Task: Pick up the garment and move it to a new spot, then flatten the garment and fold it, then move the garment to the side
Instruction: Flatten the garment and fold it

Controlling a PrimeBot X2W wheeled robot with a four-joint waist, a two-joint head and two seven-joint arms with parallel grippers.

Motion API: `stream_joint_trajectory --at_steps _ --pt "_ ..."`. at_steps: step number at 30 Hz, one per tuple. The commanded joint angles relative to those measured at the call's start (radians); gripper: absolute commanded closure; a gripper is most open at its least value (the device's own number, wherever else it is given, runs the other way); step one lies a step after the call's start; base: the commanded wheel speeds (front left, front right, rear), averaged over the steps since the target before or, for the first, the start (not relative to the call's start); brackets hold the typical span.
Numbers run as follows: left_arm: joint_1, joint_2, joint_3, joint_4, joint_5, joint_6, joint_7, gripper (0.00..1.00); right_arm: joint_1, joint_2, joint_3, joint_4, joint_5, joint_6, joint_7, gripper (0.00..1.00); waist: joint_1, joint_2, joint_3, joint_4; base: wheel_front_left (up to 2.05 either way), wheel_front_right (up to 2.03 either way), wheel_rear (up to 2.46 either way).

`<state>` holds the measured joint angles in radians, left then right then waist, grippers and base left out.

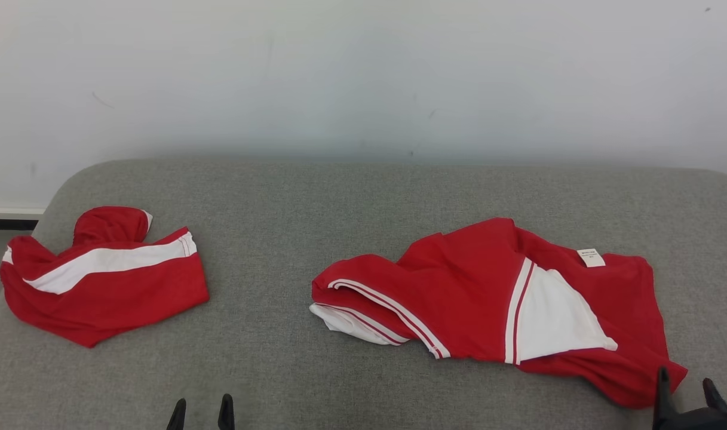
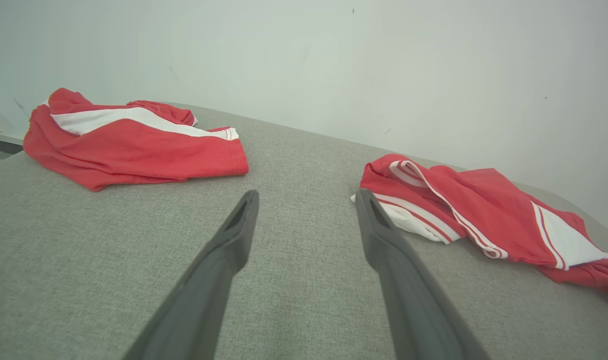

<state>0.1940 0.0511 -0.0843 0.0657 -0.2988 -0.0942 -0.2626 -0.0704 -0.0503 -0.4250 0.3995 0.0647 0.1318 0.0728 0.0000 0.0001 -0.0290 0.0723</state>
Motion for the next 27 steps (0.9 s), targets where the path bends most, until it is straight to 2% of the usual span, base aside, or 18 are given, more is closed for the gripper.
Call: stream_joint_trajectory --at_steps 1,8,15,21,27 --pt "0.006 -0.001 0.004 -0.003 0.005 0.000 -0.003 0.00 0.012 0.000 0.017 -0.003 0.013 -0.002 -0.017 0.00 0.0000 -0.0001 -0.002 -0.005 0.00 0.00 0.00" --pt "0.008 -0.001 0.003 -0.004 0.003 -0.001 -0.003 0.00 0.062 -0.001 0.167 -0.060 0.077 -0.002 -0.138 0.00 0.0000 -0.0001 -0.007 -0.032 0.00 0.00 0.00" --pt "0.009 -0.001 -0.002 -0.003 -0.005 0.004 -0.003 0.00 0.119 0.000 0.301 -0.138 0.082 -0.002 -0.266 0.00 0.0000 -0.0001 -0.009 -0.051 0.00 0.00 0.00" --pt "0.009 -0.001 -0.003 0.002 -0.010 0.004 -0.003 0.00 0.164 0.000 0.386 -0.164 0.066 -0.002 -0.312 0.00 0.0000 -0.0001 -0.013 -0.056 0.00 0.00 0.00" --pt "0.012 -0.001 -0.006 0.003 -0.018 0.010 -0.003 0.00 0.173 -0.001 0.413 -0.150 0.087 -0.002 -0.320 0.00 0.0000 -0.0001 -0.015 -0.060 0.00 0.00 0.00"
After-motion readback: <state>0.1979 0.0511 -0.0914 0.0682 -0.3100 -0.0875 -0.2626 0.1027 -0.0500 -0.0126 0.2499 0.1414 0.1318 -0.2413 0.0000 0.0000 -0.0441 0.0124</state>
